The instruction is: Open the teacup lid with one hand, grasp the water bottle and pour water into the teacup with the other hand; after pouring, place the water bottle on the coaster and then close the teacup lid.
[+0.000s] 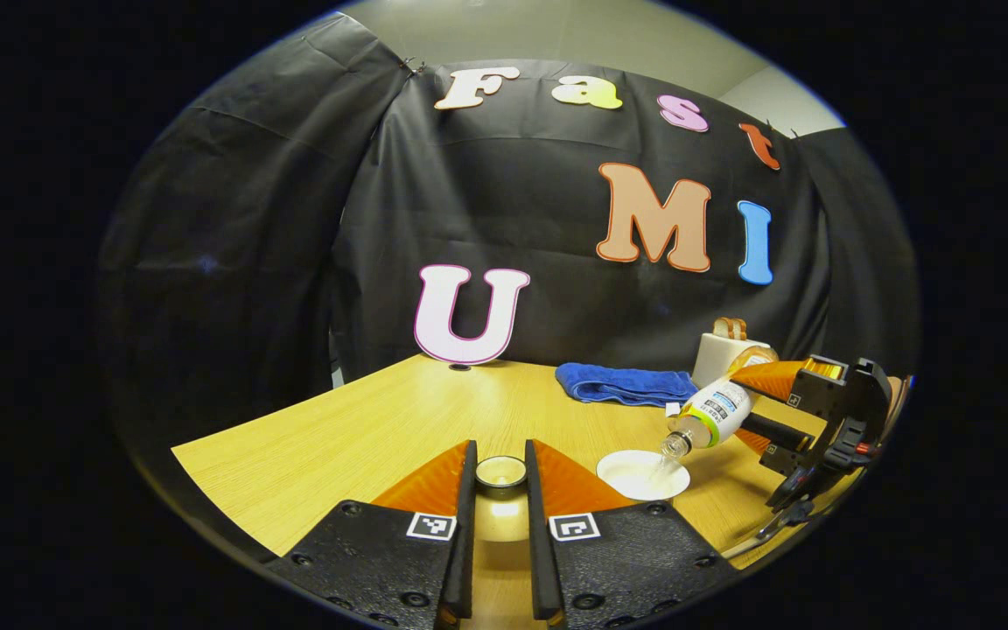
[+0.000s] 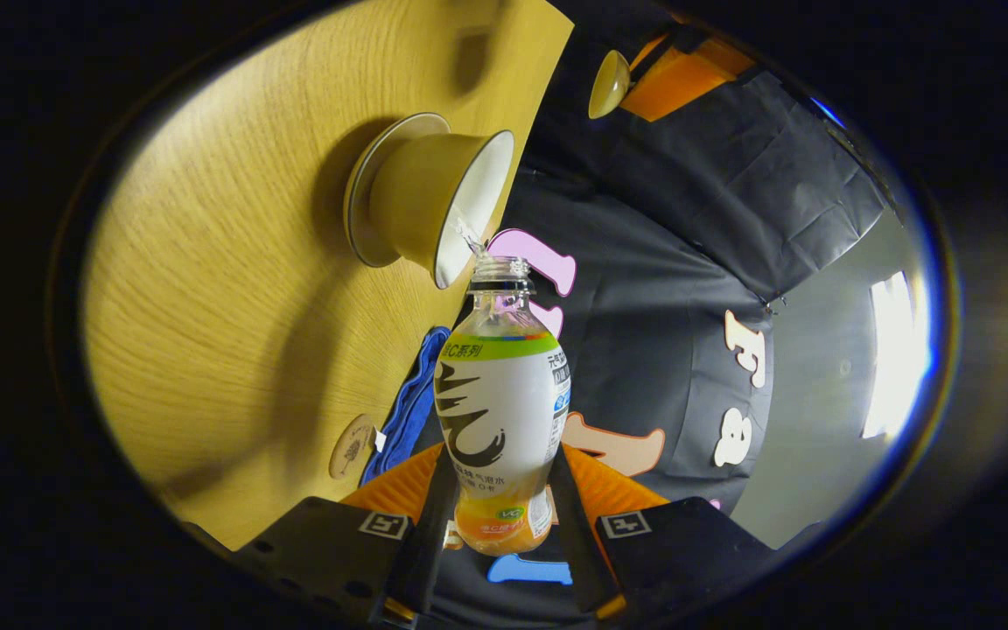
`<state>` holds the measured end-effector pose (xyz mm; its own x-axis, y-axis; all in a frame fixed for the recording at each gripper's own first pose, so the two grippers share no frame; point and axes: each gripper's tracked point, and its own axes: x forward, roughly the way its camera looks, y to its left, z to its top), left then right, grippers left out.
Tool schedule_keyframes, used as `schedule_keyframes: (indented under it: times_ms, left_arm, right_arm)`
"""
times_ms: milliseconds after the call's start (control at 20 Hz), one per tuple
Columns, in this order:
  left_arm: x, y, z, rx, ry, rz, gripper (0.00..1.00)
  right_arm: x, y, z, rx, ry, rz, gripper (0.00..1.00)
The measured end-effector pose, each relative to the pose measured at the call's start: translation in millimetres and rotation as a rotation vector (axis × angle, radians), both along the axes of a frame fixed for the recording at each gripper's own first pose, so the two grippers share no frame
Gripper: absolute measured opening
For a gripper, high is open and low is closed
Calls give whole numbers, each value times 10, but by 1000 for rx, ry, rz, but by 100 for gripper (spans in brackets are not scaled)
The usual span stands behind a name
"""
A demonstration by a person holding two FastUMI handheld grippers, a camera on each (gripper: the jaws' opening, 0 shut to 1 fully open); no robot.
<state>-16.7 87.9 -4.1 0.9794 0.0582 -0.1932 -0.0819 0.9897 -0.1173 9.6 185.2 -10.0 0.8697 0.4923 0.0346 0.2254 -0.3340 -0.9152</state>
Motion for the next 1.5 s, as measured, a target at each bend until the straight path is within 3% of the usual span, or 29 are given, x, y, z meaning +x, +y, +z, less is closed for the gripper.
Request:
schedule_keyframes:
  times_ms: [800,1250,1500]
  left_arm:
    - [-13,-39,-4,-3,2,-12,24]
    - [-20,-134,42,21,-4,-32,24]
    - [12,-230,46,39,-2,-55,24]
  right_arm:
    - [-46,77,14,-136,-24,42,64]
    - [49,-119,-149,131,193,-75,64]
    - [15,-184,-289,334,346,-131,64]
